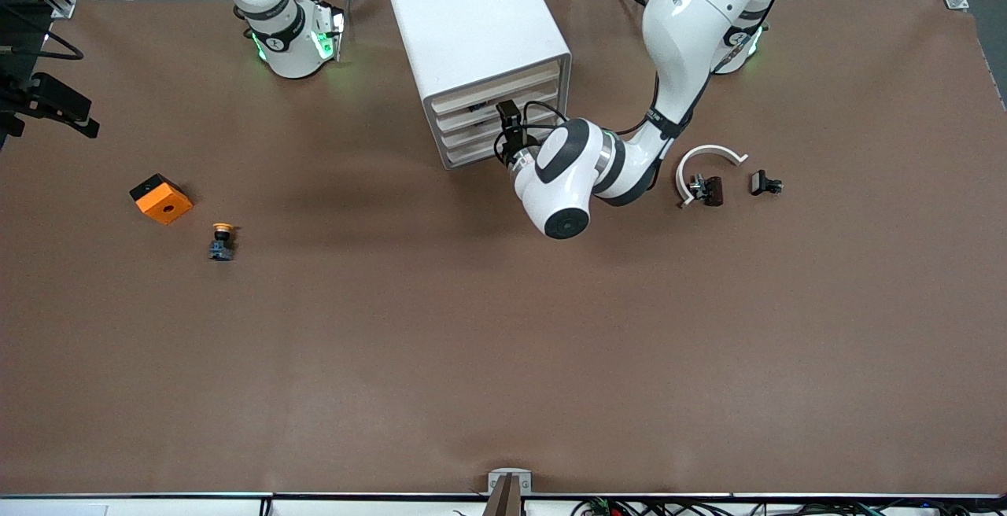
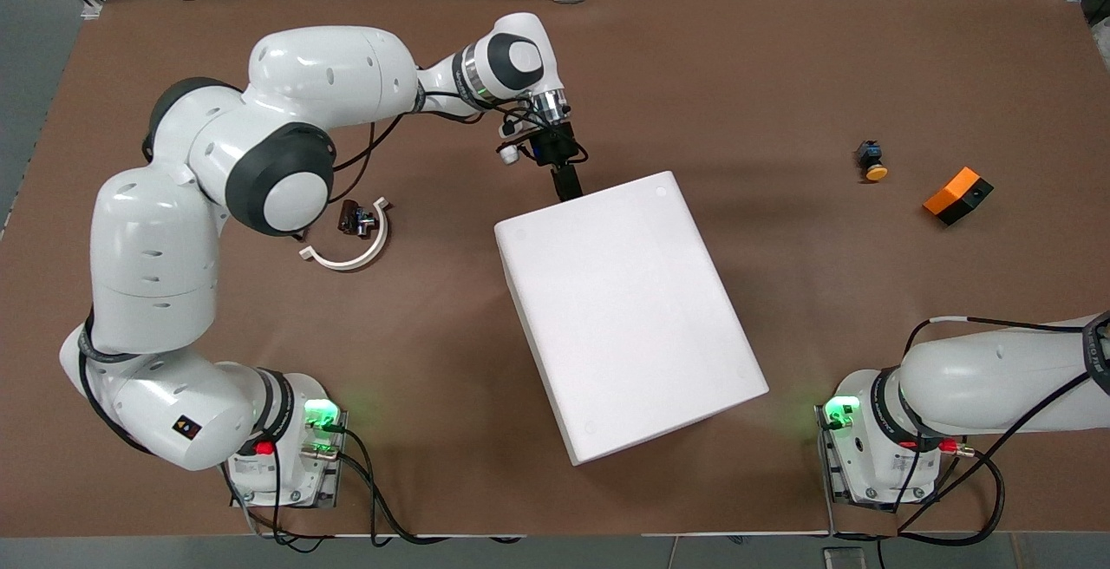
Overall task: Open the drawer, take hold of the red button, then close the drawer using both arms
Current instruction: 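Grasp the drawer handle with the left gripper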
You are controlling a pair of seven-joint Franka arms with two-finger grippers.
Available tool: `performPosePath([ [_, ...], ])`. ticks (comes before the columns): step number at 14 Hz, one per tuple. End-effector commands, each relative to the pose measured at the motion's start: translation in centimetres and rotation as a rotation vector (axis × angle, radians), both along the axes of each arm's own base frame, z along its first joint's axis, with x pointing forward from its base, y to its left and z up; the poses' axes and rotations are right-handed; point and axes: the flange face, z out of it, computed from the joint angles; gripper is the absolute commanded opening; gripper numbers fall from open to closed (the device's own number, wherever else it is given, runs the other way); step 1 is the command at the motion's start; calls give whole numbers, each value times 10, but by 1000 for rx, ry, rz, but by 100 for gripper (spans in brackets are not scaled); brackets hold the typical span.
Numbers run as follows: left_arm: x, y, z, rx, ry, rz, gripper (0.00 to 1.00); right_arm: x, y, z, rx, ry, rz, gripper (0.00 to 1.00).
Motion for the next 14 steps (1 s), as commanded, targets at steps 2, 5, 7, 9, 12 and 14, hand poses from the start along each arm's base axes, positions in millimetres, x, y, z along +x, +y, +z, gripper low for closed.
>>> performPosePath([
  [2,-4,-1,2,-39,45,-29,75,1,2,5,9,-1,-9,100],
  [5,-10,-4,-3,-50,74,-37,63,1,2,5,9,1,-9,100],
  [7,-16,-9,-1,-85,79,-56,61,2,2,4,9,2,-9,100],
  [9,-22,-13,-7,-105,81,-78,58,1,2,5,9,-1,-9,100],
  [12,-23,-15,-9,-118,93,-70,56,2,2,4,9,2,-9,100],
  [14,-25,-16,-17,-115,115,-59,48,2,2,4,9,2,-10,100],
])
